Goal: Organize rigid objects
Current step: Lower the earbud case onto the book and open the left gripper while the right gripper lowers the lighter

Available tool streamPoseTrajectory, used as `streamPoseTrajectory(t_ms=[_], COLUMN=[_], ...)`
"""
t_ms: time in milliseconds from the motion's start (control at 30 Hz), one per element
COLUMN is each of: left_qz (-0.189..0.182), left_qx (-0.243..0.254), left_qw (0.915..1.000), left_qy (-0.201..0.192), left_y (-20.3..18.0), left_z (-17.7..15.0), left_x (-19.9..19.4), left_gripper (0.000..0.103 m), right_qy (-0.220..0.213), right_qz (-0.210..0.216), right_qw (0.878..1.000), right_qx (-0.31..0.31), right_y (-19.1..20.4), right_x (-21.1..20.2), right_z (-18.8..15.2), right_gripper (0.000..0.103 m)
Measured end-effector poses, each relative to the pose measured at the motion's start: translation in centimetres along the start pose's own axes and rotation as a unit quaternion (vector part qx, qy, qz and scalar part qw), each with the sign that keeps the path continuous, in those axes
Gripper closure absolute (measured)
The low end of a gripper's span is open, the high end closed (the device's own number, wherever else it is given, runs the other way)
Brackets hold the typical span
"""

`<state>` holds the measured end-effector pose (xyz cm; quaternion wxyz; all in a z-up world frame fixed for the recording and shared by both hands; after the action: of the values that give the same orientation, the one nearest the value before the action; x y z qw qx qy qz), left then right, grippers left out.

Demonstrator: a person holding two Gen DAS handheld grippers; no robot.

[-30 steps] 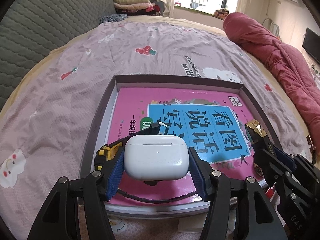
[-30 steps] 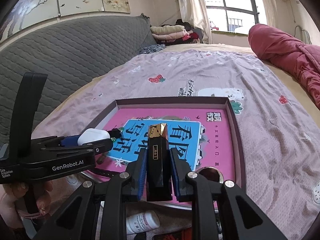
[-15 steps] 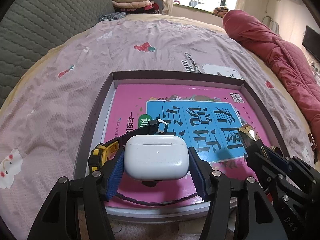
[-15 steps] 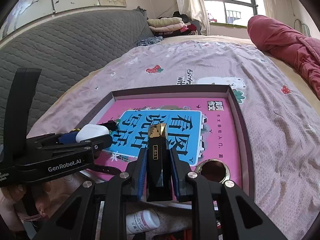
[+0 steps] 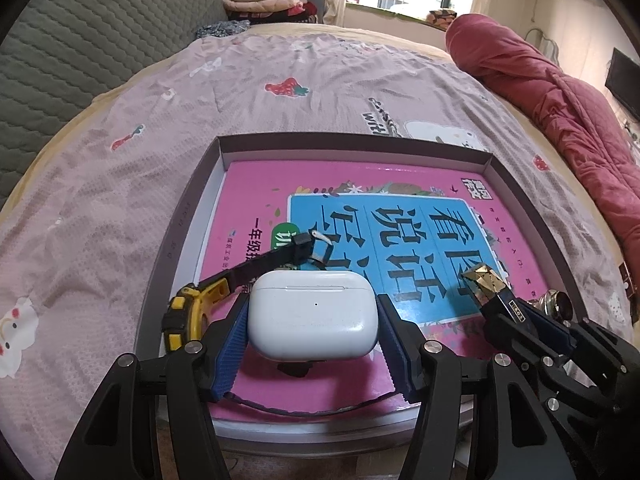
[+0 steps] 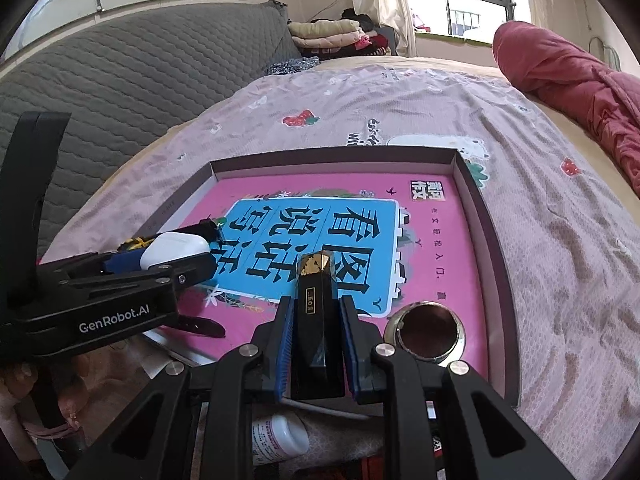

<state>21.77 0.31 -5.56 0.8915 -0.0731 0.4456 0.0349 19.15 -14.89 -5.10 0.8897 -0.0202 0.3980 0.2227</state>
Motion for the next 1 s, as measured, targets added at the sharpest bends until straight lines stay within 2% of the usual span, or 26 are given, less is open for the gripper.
streamPoseTrajectory(t_ms=[1000], left_qz=[0.007], left_qx=[-0.001], left_qw=[0.9999], left_qy=[0.009], left_y=[0.02], left_z=[-0.21], left_x=[0.09], left_gripper=[0.040], right_qy=[-0.005], right_qz=[-0.003], right_qw=[1.000], right_qx=[0.008], right_y=[-0.17], right_x=[0.04], right_z=[0.20], right_gripper=[0.080])
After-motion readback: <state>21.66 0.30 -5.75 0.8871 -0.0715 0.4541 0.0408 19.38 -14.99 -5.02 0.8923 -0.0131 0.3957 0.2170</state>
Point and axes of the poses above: each gripper's, at about its wrist camera, not at the fingertips, and x roughly the way its jaws point, y to its left, z to its top, the point moved 4 cm from there along x, roughly the way its jaws point, and after that the axes turned 2 degrees about -x, right-handed, at the moved point
